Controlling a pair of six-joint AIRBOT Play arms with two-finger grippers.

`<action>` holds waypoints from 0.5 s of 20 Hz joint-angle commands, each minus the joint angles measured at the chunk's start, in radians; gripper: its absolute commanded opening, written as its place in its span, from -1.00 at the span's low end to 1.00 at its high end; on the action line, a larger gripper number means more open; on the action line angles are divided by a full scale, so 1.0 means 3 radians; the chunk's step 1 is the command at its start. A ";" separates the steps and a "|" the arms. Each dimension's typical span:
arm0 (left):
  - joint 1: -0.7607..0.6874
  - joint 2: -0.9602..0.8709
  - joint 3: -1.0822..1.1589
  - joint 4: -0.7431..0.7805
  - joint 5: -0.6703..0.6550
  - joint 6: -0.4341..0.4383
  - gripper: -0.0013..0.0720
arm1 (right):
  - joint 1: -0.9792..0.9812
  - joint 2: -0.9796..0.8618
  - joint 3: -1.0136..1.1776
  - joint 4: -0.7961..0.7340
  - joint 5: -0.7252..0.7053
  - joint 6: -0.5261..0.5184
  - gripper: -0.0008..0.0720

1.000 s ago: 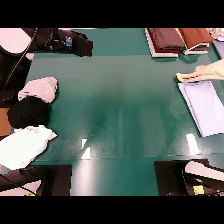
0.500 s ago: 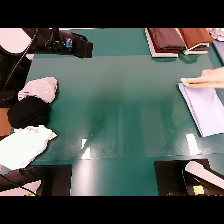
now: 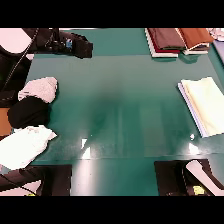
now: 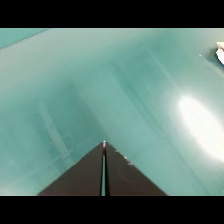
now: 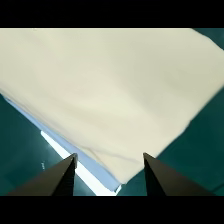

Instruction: Fold the shirts.

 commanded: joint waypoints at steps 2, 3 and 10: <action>-0.0001 -0.0001 0.0000 -0.0001 0.0001 0.0001 -0.90 | 0.0008 0.0036 0.0192 -0.0078 -0.0032 0.0003 0.44; -0.0001 -0.0001 0.0000 -0.0001 0.0010 -0.0001 -0.90 | 0.0122 0.0036 0.0314 0.0045 -0.0055 0.0003 0.49; 0.0003 -0.0001 0.0000 0.0000 0.0013 0.0000 -0.90 | 0.2068 0.0034 0.0885 0.0968 -0.0174 0.0001 0.54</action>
